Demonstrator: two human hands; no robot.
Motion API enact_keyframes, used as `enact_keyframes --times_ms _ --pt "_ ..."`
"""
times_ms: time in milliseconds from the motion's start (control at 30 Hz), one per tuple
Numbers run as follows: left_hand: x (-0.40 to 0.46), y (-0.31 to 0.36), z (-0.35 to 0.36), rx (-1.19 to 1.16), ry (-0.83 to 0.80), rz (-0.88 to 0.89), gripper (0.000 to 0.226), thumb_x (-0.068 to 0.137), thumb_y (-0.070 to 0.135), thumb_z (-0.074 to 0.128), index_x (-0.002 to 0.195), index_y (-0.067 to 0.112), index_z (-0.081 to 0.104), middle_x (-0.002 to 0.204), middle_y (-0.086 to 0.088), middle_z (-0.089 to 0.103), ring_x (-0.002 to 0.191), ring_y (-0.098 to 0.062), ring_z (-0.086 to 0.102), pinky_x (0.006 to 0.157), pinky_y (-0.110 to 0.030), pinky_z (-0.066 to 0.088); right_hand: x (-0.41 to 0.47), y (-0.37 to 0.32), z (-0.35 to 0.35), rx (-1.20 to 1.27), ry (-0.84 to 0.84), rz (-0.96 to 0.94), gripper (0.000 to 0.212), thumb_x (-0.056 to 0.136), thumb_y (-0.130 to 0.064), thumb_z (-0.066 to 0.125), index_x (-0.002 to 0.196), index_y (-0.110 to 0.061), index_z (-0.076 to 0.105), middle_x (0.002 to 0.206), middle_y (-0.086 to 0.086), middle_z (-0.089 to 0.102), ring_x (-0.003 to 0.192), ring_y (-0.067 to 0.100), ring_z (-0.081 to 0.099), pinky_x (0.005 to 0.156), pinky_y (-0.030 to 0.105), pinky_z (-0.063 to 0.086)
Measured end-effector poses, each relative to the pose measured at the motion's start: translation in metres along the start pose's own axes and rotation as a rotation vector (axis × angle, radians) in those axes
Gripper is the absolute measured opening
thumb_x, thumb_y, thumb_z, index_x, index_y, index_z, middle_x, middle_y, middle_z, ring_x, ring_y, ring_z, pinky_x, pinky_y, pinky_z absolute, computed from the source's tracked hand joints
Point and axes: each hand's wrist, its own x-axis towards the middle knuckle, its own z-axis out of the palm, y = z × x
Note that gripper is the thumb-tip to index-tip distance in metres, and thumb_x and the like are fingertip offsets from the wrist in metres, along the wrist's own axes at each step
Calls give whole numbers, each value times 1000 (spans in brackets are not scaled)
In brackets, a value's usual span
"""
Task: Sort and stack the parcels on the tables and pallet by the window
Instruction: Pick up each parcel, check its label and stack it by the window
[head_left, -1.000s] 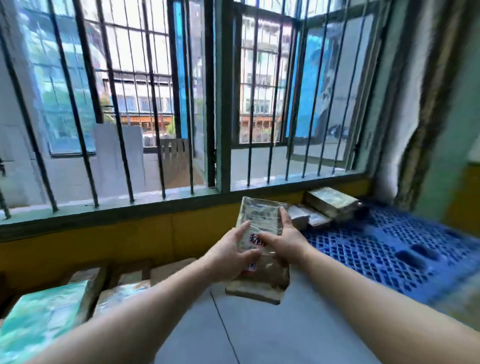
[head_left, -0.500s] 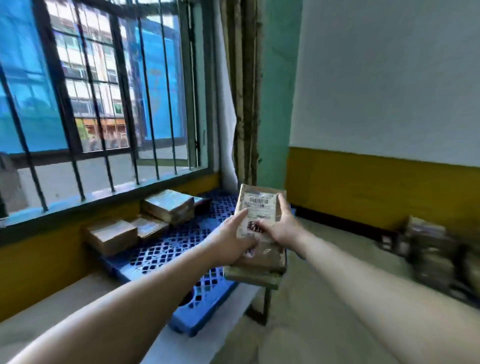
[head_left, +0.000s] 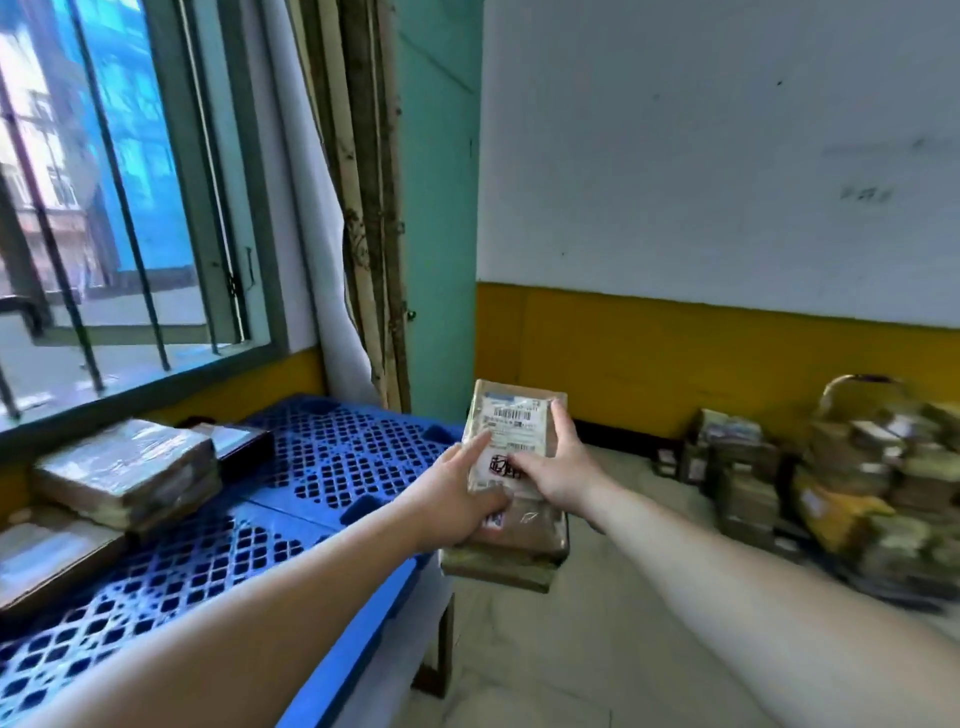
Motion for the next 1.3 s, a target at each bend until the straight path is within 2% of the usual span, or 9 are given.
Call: enact_keyframes --times_ms 67,100,200,233,500,567,833,1133,1300 --pt "34 -11 -2 -23 -26 -1 87 84 43 65 150 43 9 153 10 29 121 -16 51 96 -35 50 31 2 -1 -10 6 27 95 94 -17 66 157 -27 -5 140 1 55 78 0 62 55 14 51" --pt "49 -15 -4 -37 -38 -1 87 84 43 64 150 44 9 152 9 30 119 -16 53 92 -35 52 46 1 -2 -35 14 38 97 94 -21 66 157 -28 -6 140 -1 55 77 0 62 56 15 52" --pt "98 -24 -11 -15 -70 26 85 85 46 63 150 45 8 150 9 34 119 -16 53 92 -33 51 87 -1 -7 -138 61 59 103 90 -39 69 155 -35 -10 138 -8 57 100 15 64 90 38 54" --pt "113 -26 -13 -2 -70 34 84 85 46 63 150 45 8 151 8 33 119 -16 53 92 -31 50 101 0 -8 -155 77 69 104 89 -43 69 155 -36 -11 137 -9 57 104 17 64 94 41 53" --pt "199 -53 -20 16 -128 -16 87 84 50 62 150 44 5 151 7 34 119 -17 54 95 -37 50 191 5 -12 -150 42 97 105 90 -38 69 155 -33 -12 141 -7 55 112 20 60 100 42 49" --pt "252 -81 -20 4 -41 -86 87 84 50 61 150 45 5 150 6 35 120 -17 54 98 -38 49 263 21 -1 -164 -42 66 104 90 -35 69 156 -30 -11 142 -6 54 115 19 58 101 40 48" --pt "314 -129 -47 25 120 -244 85 85 48 62 151 40 9 150 3 38 124 -17 50 102 -36 45 382 26 37 -122 -281 -18 99 92 -23 68 157 -22 -7 144 0 52 119 15 54 98 26 43" --pt "284 -204 -86 -96 336 -582 89 82 46 67 151 40 10 147 5 42 119 -16 55 99 -39 48 448 25 161 -164 -683 -69 101 91 -21 70 157 -24 -7 143 2 53 111 14 56 86 26 48" --pt "252 -249 -110 -152 439 -710 95 75 53 67 151 39 13 148 3 39 123 -17 51 103 -39 45 454 18 243 -207 -831 -96 103 89 -24 72 157 -28 -5 141 4 53 118 19 57 94 27 46"
